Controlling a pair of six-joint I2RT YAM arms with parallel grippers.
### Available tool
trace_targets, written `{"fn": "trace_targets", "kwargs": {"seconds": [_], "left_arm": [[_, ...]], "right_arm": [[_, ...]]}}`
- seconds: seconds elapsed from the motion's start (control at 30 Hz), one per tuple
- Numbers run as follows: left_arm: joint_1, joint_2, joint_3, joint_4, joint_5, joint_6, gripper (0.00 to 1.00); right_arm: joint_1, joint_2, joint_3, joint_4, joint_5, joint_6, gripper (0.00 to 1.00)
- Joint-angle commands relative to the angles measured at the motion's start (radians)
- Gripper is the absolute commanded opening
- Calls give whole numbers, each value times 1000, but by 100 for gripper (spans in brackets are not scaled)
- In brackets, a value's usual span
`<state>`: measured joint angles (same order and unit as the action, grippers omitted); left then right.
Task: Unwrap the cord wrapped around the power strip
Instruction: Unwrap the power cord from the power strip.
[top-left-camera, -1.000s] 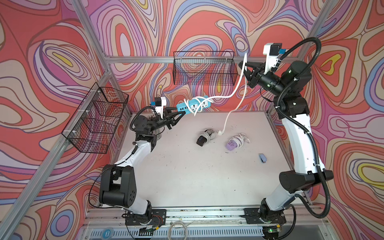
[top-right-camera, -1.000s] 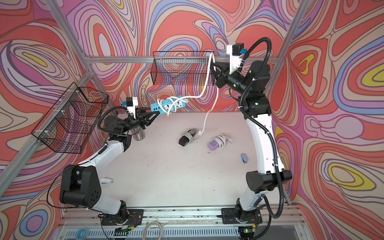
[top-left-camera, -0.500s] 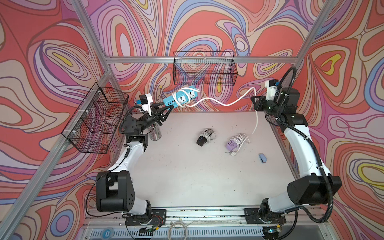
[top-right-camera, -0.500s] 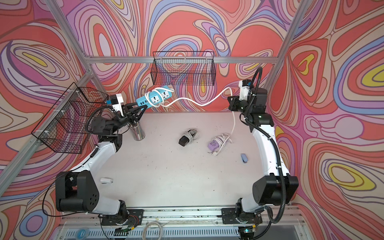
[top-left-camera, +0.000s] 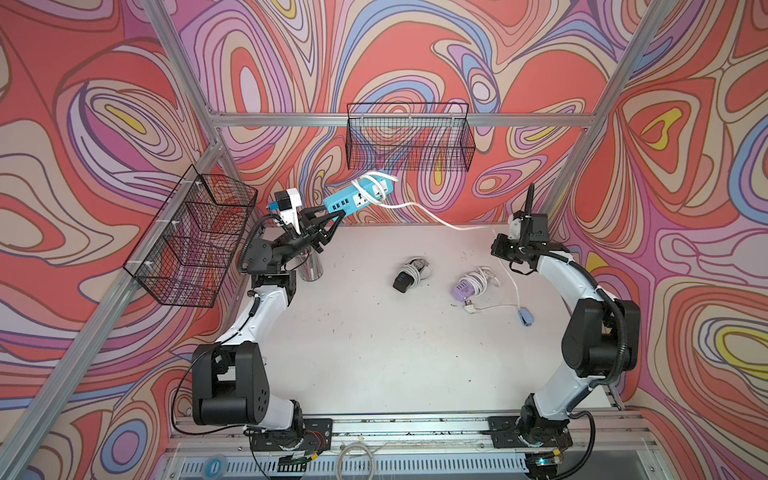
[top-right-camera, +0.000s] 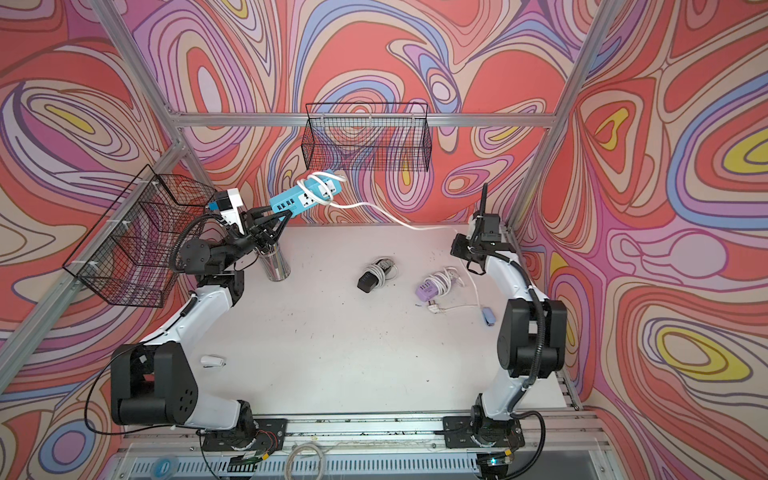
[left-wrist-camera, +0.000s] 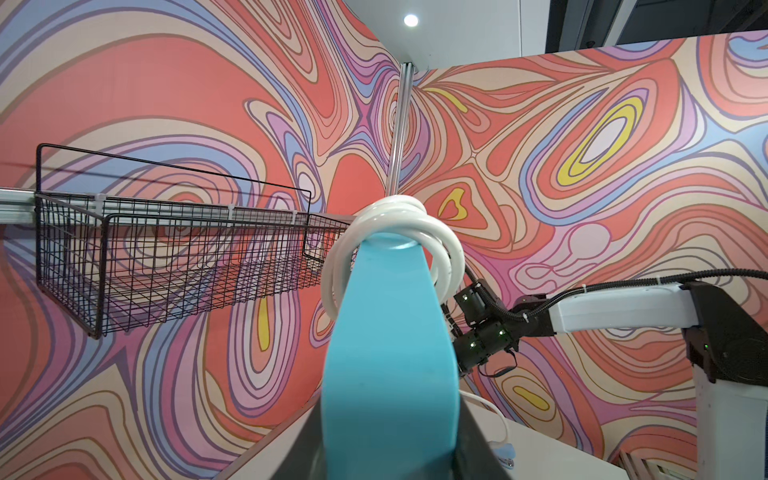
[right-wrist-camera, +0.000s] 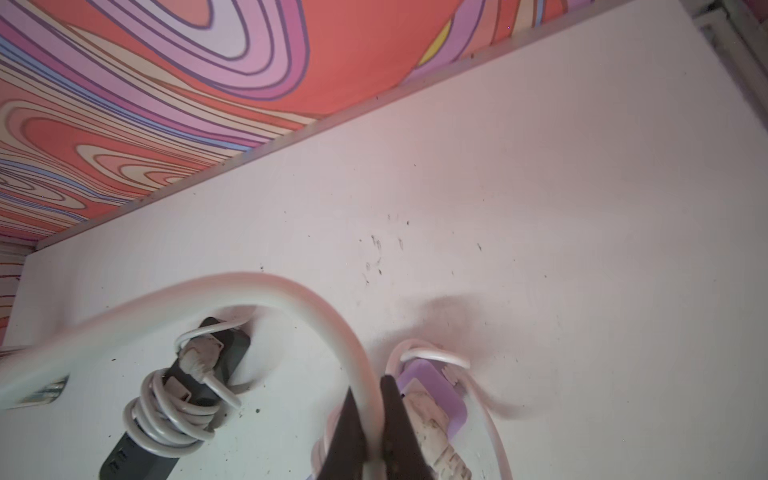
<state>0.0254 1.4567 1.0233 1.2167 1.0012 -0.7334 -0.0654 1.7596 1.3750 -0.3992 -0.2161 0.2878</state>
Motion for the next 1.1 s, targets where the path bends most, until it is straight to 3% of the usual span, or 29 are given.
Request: {"fn": "trace_targets", "kwargs": {"seconds": [0.0,0.3,0.33,0.4,0.5,0.63,0.9,1.07], "left_arm": [[3,-6,8,140,-60,-18,0],[-20,8,9,142,-58,-20,0],[-22,9,9,142,-56,-20,0],[-25,12,11,142,-54,-21,0],[-27,15,12,142,-53,-25,0],[-27,16,12,142,-52,-24,0],[-36,20,22,141,-42,-38,0],[-48,21,29,141,-36,-50,0]], "right_arm": [[-10,6,-34,36,77,39,0],[-10,31,-114,100,21,21,2],[-10,20,-122,112,13,16,12],[-11,-24,-149,150,-14,5,41],[-10,-87,-172,186,-44,-11,71],[-8,-172,-175,210,-107,-40,97],[36,-340,-161,395,-383,-82,98],[213,-326,-122,547,-520,-170,98]]}}
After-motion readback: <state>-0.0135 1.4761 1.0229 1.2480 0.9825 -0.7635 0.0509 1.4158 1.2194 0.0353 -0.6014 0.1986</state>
